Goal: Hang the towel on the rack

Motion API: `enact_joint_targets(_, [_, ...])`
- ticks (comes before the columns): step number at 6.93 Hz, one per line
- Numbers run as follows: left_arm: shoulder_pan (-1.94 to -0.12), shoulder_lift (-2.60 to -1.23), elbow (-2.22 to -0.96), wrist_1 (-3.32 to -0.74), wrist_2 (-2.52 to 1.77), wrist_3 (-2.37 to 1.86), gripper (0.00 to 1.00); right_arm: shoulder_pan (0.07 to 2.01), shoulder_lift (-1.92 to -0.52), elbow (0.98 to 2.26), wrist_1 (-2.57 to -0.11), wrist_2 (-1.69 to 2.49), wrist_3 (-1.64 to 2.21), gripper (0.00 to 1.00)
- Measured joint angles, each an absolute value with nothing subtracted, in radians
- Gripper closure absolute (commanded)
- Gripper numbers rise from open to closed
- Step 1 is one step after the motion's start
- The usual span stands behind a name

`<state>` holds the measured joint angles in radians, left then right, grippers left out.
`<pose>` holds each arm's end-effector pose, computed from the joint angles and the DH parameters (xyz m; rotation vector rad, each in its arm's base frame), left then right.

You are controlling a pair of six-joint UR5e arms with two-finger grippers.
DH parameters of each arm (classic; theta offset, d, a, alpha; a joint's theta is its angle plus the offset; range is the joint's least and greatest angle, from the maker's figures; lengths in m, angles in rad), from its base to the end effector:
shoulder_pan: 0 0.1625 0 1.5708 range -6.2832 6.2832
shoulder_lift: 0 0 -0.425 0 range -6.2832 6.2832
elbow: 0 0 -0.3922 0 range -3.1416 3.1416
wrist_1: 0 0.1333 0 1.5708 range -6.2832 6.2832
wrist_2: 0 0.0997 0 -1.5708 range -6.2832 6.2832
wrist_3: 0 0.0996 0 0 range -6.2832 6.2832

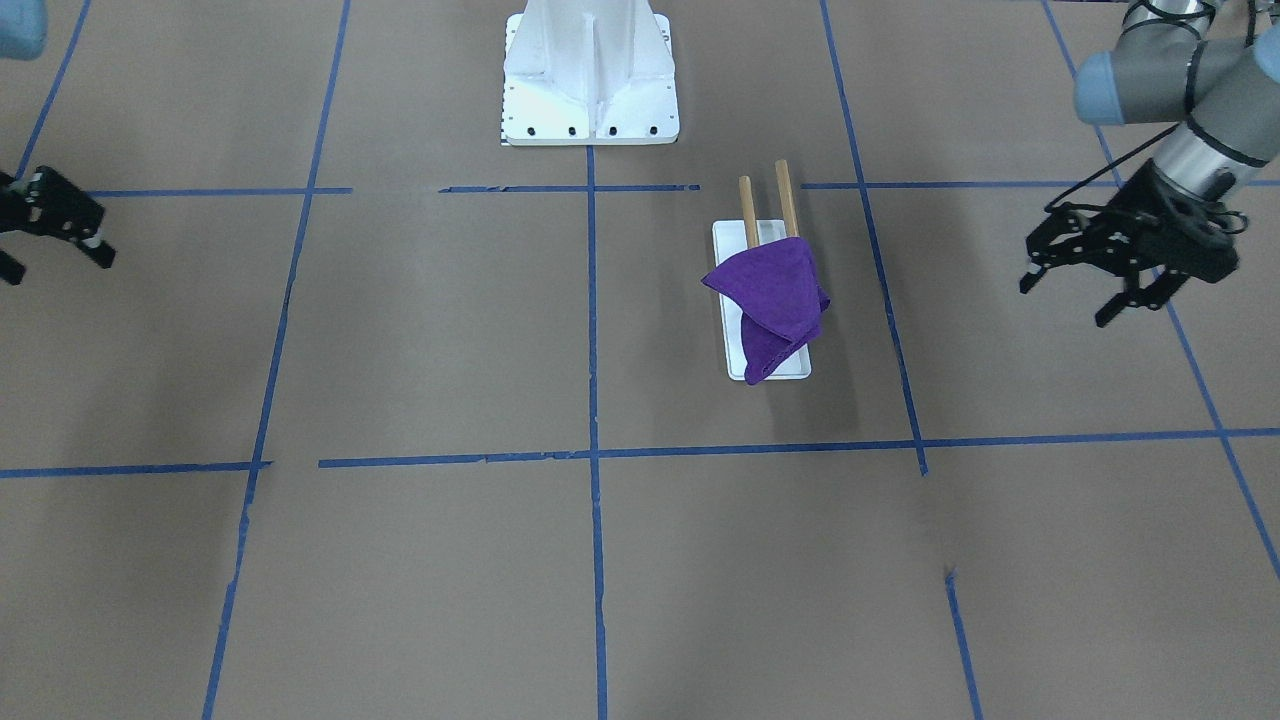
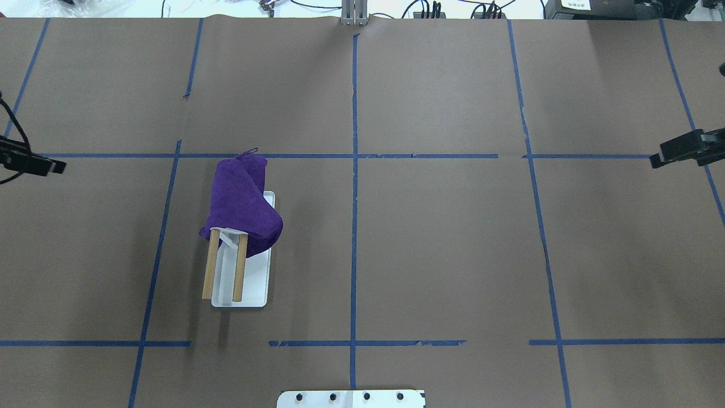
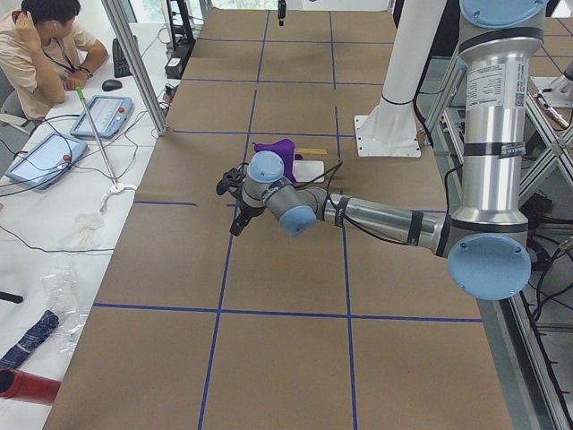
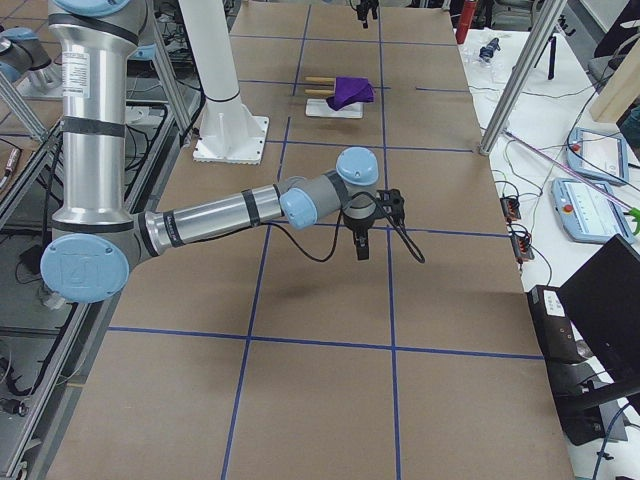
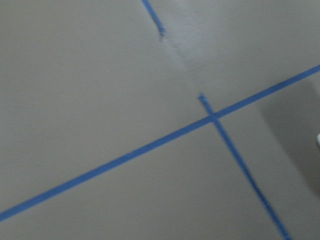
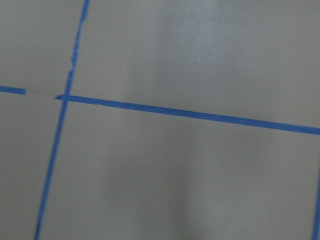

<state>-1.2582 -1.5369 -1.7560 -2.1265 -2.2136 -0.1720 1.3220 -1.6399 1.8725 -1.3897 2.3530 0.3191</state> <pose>0.0840 -0.4993 0.5240 0.5163 0.7638 0.3576 -0.0551 -0.4730 0.5207 0.1605 -0.8492 -0.0959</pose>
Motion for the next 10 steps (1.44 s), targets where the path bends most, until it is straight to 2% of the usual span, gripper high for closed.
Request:
enact_joint_targets(2, [-1.437,-1.568,-1.755,-1.882,-2.272,0.047,0.0,1.482,-1.63,1.8,-1.577,2.356,-0.03,0.0])
enact_joint_targets(4, [-1.496,-1.526,-1.744,-1.766,-2.412,0.084,0.0,1.573,-1.615,1.785,-1.714,2.348,-0.214,0.0])
enact_joint_targets(7, [-1.503,-1.461,-1.703,-1.787,-2.385,0.093,0.0,1.593,-1.627,1.775,-1.733,2.348,-0.239,0.0])
enact_joint_targets(10, [-1.502,-1.471,-1.701,-1.845,-2.319,0.092,0.0,1.594,-1.644,1.773,-1.733,2.352,-0.236,0.0])
